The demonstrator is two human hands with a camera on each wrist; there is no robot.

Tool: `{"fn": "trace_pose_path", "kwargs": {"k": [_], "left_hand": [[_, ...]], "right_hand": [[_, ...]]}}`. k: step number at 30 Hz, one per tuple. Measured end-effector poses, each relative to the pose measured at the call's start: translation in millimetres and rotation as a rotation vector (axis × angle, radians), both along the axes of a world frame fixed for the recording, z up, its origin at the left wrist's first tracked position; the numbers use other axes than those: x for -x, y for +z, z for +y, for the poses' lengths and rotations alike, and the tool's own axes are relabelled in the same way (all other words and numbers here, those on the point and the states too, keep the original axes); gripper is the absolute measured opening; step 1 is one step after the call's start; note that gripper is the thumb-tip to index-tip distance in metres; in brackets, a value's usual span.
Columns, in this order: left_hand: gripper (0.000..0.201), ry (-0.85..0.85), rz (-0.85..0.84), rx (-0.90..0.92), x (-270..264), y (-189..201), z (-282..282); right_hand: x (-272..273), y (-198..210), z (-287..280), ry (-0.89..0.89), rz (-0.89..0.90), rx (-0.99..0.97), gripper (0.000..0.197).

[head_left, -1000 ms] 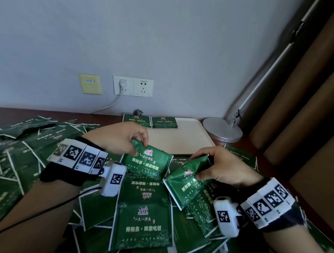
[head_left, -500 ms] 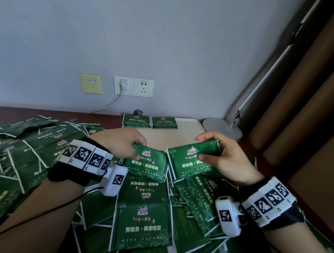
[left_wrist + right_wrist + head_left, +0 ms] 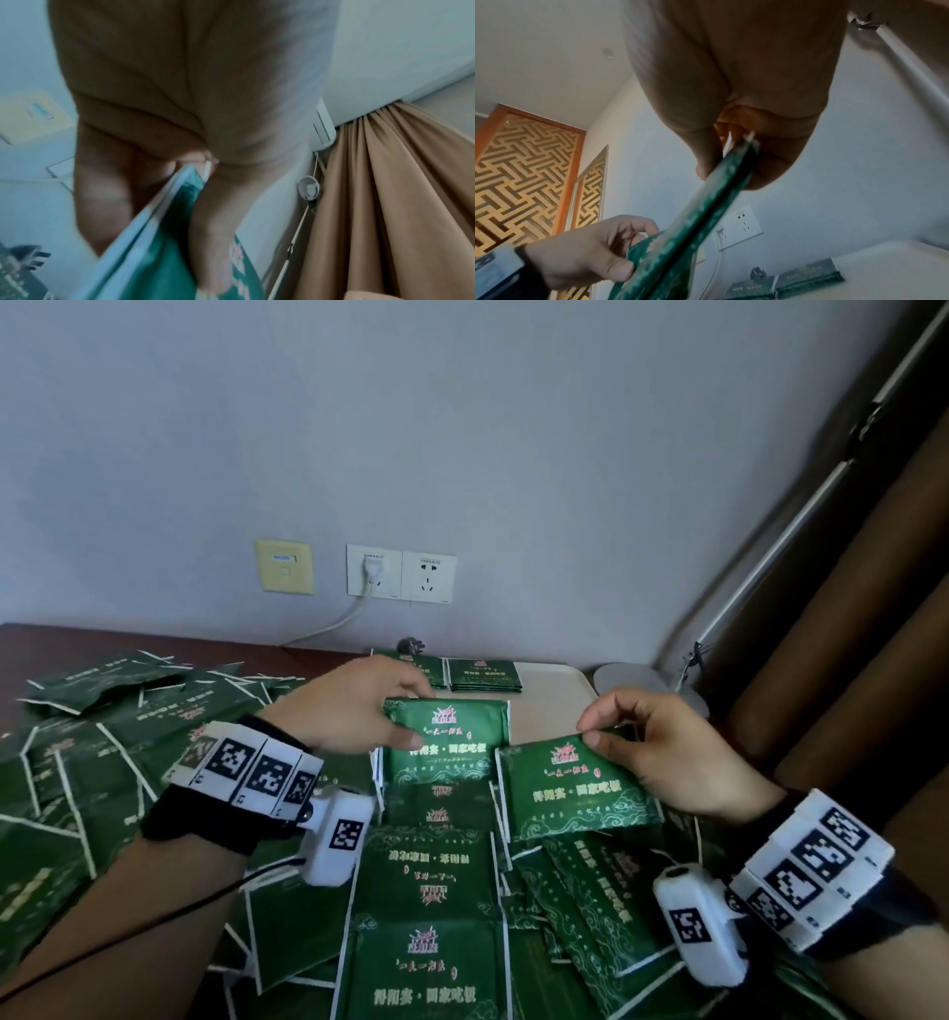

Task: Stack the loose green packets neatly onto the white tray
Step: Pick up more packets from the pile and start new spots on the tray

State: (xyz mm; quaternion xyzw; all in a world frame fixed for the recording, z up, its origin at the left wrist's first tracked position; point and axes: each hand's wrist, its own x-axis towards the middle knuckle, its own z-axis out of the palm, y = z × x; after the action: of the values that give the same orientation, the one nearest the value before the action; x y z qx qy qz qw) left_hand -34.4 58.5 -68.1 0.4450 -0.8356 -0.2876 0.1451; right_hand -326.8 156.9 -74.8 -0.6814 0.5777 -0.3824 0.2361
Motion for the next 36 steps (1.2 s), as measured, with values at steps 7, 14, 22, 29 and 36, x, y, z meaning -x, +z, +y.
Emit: {"fn": "trace_pose_path", "kwargs": {"k": [7, 14, 22, 29, 36], "left_hand": [[0.038, 0.124, 0.042, -0.008, 13, 31, -51], [0.057, 0.159, -0.324, -0.077, 32, 17, -136], [0.055, 0.124, -0.603, -0.036, 45, -34, -169], [0.034, 0.052, -0.77, 0.158, 49, -44, -161], [0.067, -0.204, -0.827, 0.178, 67, -43, -142]], "right_hand": [[16, 45, -81, -0.139, -0.001, -0.029, 0.014], [15, 6, -187, -0.232, 0.109, -0.233, 0.021], [5, -51, -235, -0.257, 0.255, -0.372, 0.014], [12, -60, -228, -0.282, 0.673, -0.353, 0.023], [-9, -45, -203, -0.021, 0.797, -0.415, 0.057]]}}
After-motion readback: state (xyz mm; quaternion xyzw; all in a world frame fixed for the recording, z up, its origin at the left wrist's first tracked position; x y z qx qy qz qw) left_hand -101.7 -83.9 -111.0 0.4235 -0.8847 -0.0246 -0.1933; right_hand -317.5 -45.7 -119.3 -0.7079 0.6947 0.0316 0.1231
